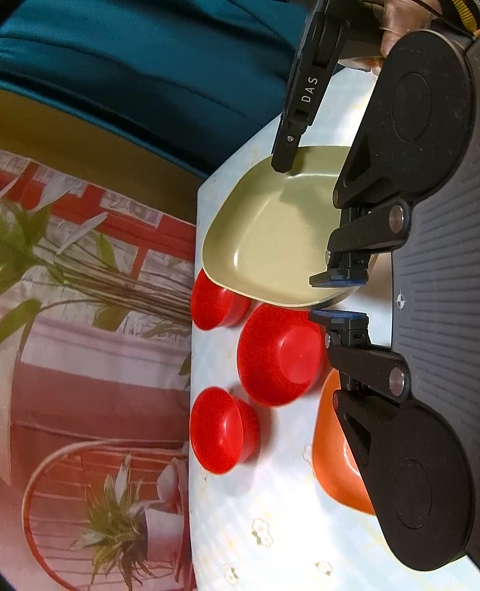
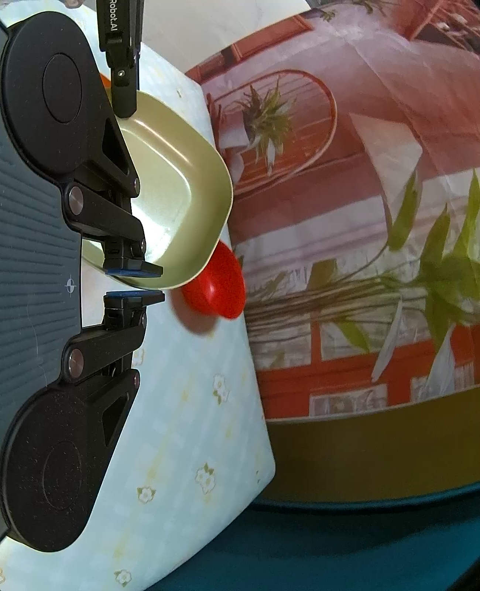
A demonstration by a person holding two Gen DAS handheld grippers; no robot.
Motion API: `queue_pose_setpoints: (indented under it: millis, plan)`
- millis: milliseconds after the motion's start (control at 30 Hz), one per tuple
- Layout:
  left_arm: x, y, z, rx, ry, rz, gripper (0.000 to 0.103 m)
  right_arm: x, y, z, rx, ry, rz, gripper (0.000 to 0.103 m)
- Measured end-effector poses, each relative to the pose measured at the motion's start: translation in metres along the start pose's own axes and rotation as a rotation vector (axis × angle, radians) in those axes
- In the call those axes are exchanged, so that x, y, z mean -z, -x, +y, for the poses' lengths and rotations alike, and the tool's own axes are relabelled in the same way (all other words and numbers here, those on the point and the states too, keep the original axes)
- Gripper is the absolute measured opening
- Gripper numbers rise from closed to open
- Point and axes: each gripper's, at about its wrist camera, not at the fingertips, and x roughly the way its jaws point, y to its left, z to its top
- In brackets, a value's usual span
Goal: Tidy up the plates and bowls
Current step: 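Lift the green plate with the right gripper and carry it over the orange plate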
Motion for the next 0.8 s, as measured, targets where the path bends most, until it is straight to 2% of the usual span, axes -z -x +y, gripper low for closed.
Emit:
queue_pose_setpoints:
  millis: [333,800]
  plan:
    - [0.003,0.026,0.035,-0.018,0.054,-0.026,0.013,-0.006,-0.006,0.045,-0.028,0.061,0.031,0.007]
    - [0.005,0.056,0.081,-0.09,0.138,-0.072,0.013,-0.018,-0.025,0.111,-0.097,0.151,0.076,0.008]
